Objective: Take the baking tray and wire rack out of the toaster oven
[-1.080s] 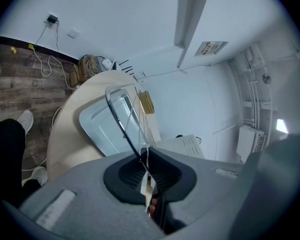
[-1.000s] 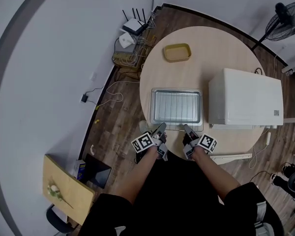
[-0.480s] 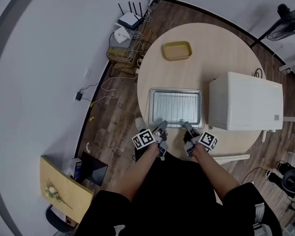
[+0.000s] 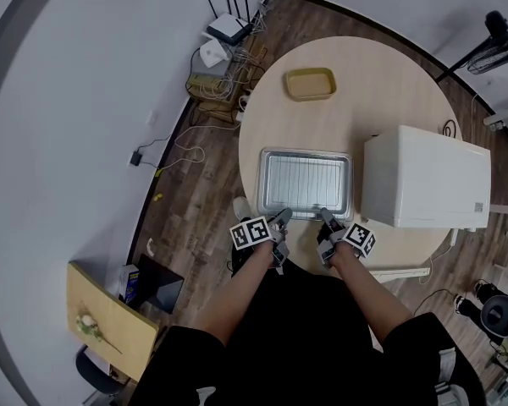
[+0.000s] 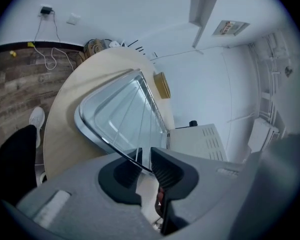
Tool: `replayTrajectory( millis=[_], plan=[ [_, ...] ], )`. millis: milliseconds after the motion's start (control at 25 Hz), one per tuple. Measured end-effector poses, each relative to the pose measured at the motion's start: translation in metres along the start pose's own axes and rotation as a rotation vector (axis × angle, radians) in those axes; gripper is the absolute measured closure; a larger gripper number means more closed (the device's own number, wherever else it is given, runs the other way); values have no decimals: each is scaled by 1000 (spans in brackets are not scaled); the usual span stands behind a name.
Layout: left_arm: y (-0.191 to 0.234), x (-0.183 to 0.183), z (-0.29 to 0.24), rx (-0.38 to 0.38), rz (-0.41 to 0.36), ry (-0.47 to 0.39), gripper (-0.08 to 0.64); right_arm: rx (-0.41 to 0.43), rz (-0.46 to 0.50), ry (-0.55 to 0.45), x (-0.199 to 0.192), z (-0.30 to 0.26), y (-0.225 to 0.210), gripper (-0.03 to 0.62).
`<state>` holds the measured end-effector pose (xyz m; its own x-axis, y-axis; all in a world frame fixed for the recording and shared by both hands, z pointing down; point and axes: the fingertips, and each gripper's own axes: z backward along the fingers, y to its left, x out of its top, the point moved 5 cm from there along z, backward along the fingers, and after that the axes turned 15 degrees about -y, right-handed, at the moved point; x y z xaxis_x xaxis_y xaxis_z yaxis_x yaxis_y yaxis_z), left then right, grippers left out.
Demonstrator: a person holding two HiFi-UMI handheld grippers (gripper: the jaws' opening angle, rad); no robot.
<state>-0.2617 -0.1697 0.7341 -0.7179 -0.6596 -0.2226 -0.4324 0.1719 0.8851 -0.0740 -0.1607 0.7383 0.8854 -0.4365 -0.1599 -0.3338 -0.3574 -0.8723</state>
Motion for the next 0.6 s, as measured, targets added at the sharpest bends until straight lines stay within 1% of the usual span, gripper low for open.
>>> replayTrajectory(
  millis=[40, 80, 120, 240, 320, 400, 520, 600],
  plan=[
    [0, -1, 0, 8, -23, 17, 503, -18, 3, -1, 0, -1, -1, 569],
    [0, -2, 1, 14, -40, 29, 473, -36, 3, -4, 0, -3, -2, 564],
    [0, -2, 2, 23, -49, 36, 435, -53, 0, -9, -1, -4, -2, 558],
    [2, -3, 6, 65, -61, 40, 389, -101, -8, -20, 0, -6, -3, 543],
    [0, -3, 8, 91, -78, 52, 370, -129, -8, -20, 1, -6, -6, 532],
    [-2, -5, 11, 100, -94, 83, 364, -150, -18, -20, 1, -6, -7, 523],
    [-9, -10, 17, 85, -100, 133, 364, -173, -31, -24, 1, -6, -6, 518],
    [-12, -12, 21, 81, -106, 141, 364, -194, -31, -29, 2, -6, -5, 511]
  ],
)
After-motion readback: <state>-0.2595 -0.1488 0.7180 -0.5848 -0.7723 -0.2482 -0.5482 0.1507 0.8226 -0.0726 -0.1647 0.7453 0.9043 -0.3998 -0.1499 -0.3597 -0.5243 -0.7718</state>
